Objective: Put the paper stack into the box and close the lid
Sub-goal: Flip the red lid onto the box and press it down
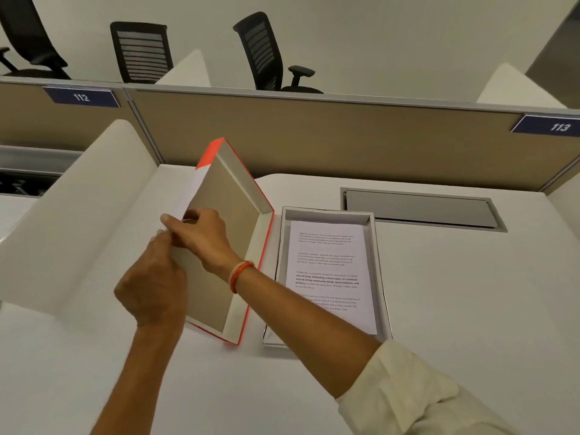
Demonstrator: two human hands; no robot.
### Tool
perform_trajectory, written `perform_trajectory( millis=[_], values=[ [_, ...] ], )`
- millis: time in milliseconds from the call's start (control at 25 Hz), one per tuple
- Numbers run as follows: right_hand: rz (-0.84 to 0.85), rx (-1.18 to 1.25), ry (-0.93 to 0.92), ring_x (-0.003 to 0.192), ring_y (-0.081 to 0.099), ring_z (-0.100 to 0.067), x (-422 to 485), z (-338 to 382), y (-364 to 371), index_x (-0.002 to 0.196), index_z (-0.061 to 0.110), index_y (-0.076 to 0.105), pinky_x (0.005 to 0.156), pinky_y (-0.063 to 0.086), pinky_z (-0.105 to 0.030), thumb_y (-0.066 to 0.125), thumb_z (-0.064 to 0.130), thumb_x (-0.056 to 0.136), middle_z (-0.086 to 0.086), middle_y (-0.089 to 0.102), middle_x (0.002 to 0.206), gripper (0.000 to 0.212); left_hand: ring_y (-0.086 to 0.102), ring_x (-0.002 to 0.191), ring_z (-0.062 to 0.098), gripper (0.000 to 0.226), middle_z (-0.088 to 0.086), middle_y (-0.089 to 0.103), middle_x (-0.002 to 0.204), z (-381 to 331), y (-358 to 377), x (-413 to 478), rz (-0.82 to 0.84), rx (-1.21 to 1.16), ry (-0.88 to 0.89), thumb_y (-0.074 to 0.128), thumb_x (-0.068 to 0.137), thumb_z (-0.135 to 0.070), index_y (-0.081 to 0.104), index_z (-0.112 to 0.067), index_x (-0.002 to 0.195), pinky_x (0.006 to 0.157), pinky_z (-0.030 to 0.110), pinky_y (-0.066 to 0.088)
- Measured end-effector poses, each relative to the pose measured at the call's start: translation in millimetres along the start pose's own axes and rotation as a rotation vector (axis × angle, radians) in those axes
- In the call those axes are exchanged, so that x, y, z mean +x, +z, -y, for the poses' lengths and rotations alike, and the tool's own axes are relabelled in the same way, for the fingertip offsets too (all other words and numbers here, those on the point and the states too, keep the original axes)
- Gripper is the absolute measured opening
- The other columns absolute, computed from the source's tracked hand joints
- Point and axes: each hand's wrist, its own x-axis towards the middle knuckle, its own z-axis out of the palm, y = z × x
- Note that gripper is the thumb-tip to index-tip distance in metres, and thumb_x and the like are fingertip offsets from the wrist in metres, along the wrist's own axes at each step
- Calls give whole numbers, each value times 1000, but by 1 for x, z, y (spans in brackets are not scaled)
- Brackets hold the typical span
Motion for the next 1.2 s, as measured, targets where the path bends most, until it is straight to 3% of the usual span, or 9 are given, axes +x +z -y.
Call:
perform_trajectory(
  millis=[80,200,280,360,480,680,880,1040,1200],
  values=[
    [-30,41,-8,91,72,-27,1,6,-5,100,4,69,71,62,-28,71,18,83,-16,73,104,22,63,50,42,26,25,72,73,-13,-6,-4,7,-28,45,55,98,-16,70,-1,113,48,38,50],
    [-96,24,1,94,71,-31,-1,13,-17,97,0,68,78,62,-40,70,9,81,-19,72,104,18,70,68,47,27,25,75,86,-23,-16,-8,96,-116,15,60,94,-16,70,-5,117,60,49,58],
    [-113,10,21,97,70,-33,-6,17,-31,100,-2,67,81,61,-41,71,9,82,-19,71,107,20,68,103,46,39,21,74,110,-24,-21,-4,214,-272,-44,68,89,-27,66,-16,126,87,58,55],
    [-120,34,46,103,68,-34,-13,21,-50,107,-3,65,84,60,-40,70,8,85,-19,69,115,26,55,129,27,51,3,64,133,-16,-19,7,291,-515,-57,73,84,-38,60,-28,132,108,45,39],
    [-123,77,80,112,65,-35,-31,30,-85,120,-3,60,92,56,-44,68,6,87,-19,65,124,35,50,129,10,50,-8,57,141,-3,2,23,399,-765,-221,64,88,-49,54,-35,135,105,34,40],
    [-39,215,109,111,66,-33,-73,44,-149,124,-3,59,90,58,-38,65,5,89,-17,67,123,36,53,130,26,70,6,54,144,26,78,13,753,-905,-574,55,85,-60,50,-20,142,109,40,40],
    [57,351,90,87,73,-18,-101,37,-217,114,-1,64,79,62,-31,58,0,92,-7,75,100,22,63,119,34,57,9,62,135,16,114,-27,1243,-1294,-807,45,90,-66,58,-32,134,87,46,58],
    [-12,269,85,95,73,-22,-123,18,-277,122,2,62,78,61,-31,56,12,95,-10,74,107,29,69,111,32,46,3,68,129,-11,115,-42,1159,-1270,-680,52,91,-59,55,-44,134,84,50,59],
    [-106,-242,149,83,73,-11,-143,-9,-309,102,29,65,66,57,-19,38,61,93,12,75,90,43,63,120,25,48,-6,58,140,-35,118,-45,1043,-1053,-499,42,96,-57,38,-50,143,96,48,54]
  ],
)
